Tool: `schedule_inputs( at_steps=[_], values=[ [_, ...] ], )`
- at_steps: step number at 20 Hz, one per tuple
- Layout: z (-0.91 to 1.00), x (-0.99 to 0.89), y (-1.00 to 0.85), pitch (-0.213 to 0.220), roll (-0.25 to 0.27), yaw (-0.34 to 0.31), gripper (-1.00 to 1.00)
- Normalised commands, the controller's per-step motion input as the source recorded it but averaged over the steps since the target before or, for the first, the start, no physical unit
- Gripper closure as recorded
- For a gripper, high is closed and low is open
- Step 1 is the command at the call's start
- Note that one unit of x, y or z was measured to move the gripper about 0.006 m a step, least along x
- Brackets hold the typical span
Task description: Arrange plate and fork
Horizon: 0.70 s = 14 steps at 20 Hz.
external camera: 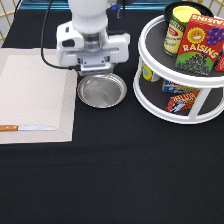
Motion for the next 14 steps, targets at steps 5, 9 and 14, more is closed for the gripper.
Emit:
schedule_inputs(
  at_steps=[5, 9, 14],
  values=[
    [-0.41, 0.09, 0.14, -0.044, 0.001, -0.076, -1.0],
    [-0.29, 0.21, 0.04, 0.0, 0.0, -0.057, -1.0],
    [-0.18, 0.27, 0.03, 0.0, 0.005, -0.047, -1.0]
  ],
)
